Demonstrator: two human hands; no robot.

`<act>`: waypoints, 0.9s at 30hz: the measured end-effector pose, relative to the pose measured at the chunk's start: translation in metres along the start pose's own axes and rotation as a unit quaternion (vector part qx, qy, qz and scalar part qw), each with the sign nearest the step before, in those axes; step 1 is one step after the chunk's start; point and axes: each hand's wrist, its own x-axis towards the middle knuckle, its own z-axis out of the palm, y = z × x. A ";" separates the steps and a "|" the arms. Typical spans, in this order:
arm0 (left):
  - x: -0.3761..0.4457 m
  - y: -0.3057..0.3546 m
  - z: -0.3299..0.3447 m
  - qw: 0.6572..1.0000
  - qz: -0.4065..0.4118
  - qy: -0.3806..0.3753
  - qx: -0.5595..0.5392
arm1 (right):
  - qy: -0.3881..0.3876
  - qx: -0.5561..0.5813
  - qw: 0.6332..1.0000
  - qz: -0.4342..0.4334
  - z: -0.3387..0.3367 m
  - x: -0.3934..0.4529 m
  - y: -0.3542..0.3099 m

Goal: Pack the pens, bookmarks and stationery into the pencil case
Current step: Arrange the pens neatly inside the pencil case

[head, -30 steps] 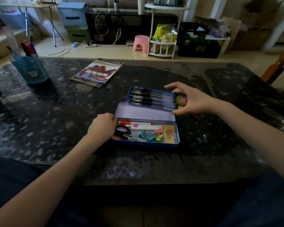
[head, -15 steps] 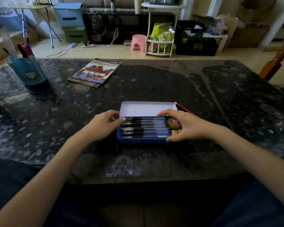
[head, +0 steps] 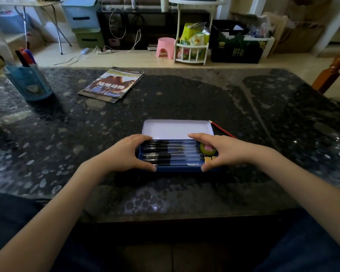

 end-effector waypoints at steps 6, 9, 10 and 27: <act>0.000 -0.005 -0.005 0.999 0.029 -0.017 0.028 | 0.097 0.016 0.995 0.019 -0.023 -0.003 0.004; -0.001 -0.003 -0.001 0.997 0.045 0.017 0.057 | 0.272 -0.068 0.956 0.090 -0.035 -0.003 0.023; 0.000 -0.003 0.000 0.997 0.047 0.023 0.061 | 0.294 -0.089 0.943 0.125 -0.035 -0.003 0.029; -0.006 0.007 0.008 0.999 0.019 0.035 -0.027 | 0.416 -0.110 0.883 0.187 -0.020 -0.016 -0.011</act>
